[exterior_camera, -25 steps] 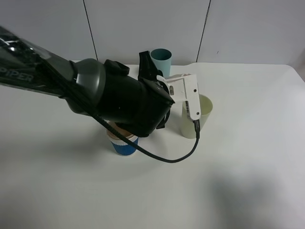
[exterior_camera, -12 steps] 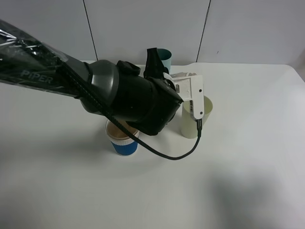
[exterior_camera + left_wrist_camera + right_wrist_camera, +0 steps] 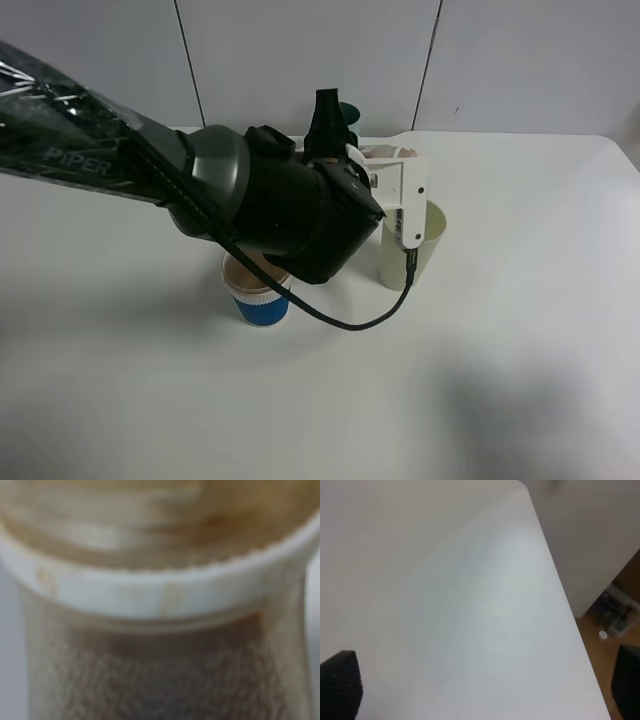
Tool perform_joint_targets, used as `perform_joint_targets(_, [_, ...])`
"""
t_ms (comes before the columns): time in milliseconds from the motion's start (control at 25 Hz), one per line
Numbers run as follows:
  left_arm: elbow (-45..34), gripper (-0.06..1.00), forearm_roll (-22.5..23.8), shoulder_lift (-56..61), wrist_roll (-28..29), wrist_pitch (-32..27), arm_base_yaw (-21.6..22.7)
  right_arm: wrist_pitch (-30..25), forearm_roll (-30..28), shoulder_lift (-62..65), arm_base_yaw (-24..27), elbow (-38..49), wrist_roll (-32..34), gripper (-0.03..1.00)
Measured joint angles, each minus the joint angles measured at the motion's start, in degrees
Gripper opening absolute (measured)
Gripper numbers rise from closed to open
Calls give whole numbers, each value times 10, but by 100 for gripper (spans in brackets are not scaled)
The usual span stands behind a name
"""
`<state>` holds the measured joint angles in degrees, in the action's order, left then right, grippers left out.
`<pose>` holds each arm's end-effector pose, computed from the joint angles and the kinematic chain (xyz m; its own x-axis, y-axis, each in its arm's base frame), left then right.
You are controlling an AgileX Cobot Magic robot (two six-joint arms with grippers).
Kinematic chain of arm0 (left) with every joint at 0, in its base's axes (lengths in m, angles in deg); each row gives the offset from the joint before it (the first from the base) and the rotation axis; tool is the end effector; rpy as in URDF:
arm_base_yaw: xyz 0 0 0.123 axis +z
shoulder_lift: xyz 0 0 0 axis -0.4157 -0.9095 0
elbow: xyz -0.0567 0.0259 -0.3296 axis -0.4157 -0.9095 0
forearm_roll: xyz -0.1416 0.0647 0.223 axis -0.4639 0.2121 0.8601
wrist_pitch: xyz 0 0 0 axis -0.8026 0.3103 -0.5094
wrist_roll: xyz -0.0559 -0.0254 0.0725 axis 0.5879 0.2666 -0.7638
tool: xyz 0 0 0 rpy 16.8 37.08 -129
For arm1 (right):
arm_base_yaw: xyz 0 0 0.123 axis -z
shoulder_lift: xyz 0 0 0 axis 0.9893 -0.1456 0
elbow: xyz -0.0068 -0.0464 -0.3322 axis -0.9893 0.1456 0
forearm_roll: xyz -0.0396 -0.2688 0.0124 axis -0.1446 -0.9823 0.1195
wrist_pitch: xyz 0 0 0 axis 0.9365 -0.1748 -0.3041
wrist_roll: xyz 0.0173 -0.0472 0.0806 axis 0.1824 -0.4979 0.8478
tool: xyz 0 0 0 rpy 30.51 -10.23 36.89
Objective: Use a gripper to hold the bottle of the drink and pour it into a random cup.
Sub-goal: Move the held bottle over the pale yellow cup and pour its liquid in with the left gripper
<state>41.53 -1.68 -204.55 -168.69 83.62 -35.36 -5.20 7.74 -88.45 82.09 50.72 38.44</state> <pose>0.2922 -0.3505 0.1931 -0.0631 0.9941 -0.0879 0.3739 0.1052 0.9215 -0.0358 -0.0142 0.2871 -0.4511 -0.0300 -0.8920 0.1297 0.9866 -0.0988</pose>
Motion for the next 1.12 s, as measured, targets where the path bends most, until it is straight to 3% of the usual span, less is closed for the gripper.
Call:
perform_joint_targets(640, [0, 33, 45, 0, -24, 17, -11, 0, 0, 0, 0, 0, 0, 99])
perform_joint_targets(1120, [0, 33, 50, 0, -30, 28, -11, 0, 0, 0, 0, 0, 0, 99])
